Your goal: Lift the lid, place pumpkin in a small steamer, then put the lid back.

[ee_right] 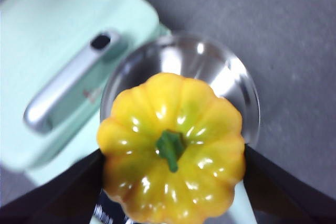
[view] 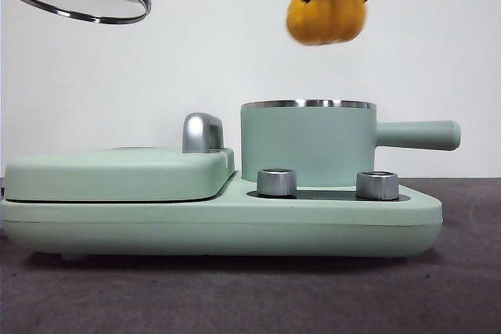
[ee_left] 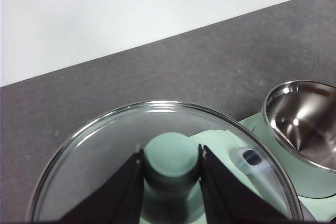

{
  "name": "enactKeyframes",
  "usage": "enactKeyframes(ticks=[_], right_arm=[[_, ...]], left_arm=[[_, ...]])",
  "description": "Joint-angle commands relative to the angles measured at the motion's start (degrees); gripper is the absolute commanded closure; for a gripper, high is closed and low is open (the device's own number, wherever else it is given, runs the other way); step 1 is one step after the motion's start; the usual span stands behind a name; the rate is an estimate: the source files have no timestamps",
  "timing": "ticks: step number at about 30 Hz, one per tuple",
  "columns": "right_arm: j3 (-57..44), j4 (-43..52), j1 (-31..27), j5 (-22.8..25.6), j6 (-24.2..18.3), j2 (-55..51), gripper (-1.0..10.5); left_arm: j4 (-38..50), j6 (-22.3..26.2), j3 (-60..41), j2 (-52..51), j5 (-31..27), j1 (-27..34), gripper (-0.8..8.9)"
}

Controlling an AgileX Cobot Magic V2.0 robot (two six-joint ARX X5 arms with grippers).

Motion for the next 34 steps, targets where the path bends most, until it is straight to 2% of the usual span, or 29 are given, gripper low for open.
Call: enactKeyframes(ticks=[1,14,34], right_arm=[[2.27,3.58,-0.13,0.11,-0.20,3.80,6.5],[2.49,10.64,-1.40,-0.13,-1.77,13.92,6.5],[2.47,10.08,-1.16,-0.81,-1.79,22.71,6.5]], left_arm=[[1.68,0.44,0.90,0.15,0.22,-0.04,7.97],[1.60,0.46,0.90,0.15,0.22,-0.04,7.97],[1.64,0.66,0.90,0.15,0.22,-0.04,7.98]])
